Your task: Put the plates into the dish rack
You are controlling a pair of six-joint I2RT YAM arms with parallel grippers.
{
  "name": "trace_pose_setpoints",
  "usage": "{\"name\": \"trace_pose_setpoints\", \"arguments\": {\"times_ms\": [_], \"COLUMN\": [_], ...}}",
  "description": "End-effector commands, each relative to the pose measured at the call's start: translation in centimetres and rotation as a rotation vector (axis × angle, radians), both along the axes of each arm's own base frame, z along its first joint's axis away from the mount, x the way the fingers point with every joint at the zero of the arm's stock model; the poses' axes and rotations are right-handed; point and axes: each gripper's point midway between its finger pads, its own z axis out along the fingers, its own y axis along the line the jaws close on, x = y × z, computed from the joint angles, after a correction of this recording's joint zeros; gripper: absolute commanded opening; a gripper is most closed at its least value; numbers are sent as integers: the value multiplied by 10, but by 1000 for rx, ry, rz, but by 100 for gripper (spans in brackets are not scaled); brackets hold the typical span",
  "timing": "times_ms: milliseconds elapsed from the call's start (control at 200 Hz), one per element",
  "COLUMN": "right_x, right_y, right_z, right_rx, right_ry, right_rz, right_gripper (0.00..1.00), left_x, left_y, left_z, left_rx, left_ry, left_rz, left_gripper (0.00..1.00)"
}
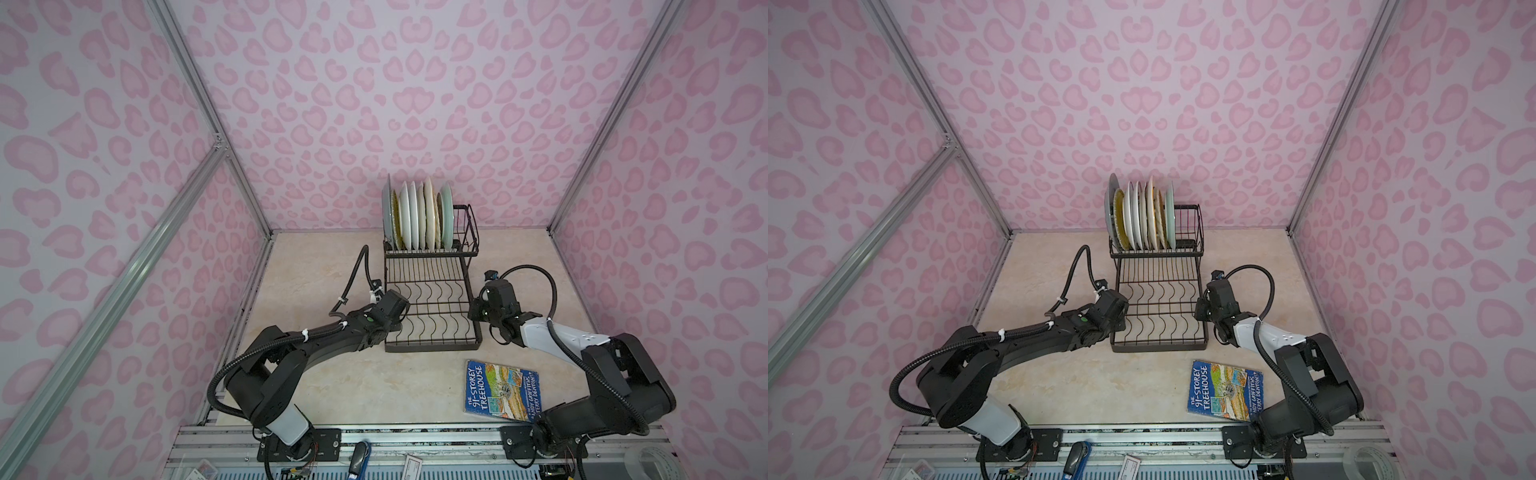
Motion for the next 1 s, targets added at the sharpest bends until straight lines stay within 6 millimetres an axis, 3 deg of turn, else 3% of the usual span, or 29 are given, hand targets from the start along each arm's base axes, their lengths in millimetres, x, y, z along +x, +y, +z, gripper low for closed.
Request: {"name": "trace_pose_setpoints", "arguments": {"times_ms": [0, 235, 305, 385, 485, 570, 760, 815, 905, 940, 960, 995], "right_x": [8, 6, 5, 4, 4, 4, 1, -2, -10, -14, -16, -20], "right_y": [28, 36, 36, 36, 35, 33, 19, 10, -8, -15, -20, -27], "right_z": [19, 25, 27, 31, 43, 57, 93, 106, 128, 137, 144, 154], "right_rx": [127, 146, 150, 157, 165, 171, 188, 181, 155, 147, 143, 133], "right_ry": [-66, -78, -81, -90, -113, -137, -208, -234, -292, -322, -342, -373], "right_rz": [51, 51, 53, 55, 55, 53, 26, 12, -13, -25, -28, -34], "right_gripper": [0, 4, 8, 21, 35, 43, 48, 49, 52, 68, 94, 98], "left_x": [-13, -14, -13, -13, -12, -11, -13, -15, -21, -25, -28, -33], "left_y": [21, 26, 26, 25, 24, 22, 25, 29, 41, 48, 54, 67], "left_z": [-2, 4, 7, 9, 15, 24, 58, 71, 108, 124, 132, 146], "left_rx": [-7, 10, 13, 15, 7, 2, -11, -4, -18, -30, -32, -34], "left_ry": [25, -2, -8, -11, -19, -26, -70, -92, -185, -233, -260, -304], "left_rz": [105, 89, 86, 79, 77, 61, 38, 26, 11, 9, 15, 31], "left_gripper": [4, 4, 8, 19, 43, 57, 78, 100, 96, 97, 97, 97]}}
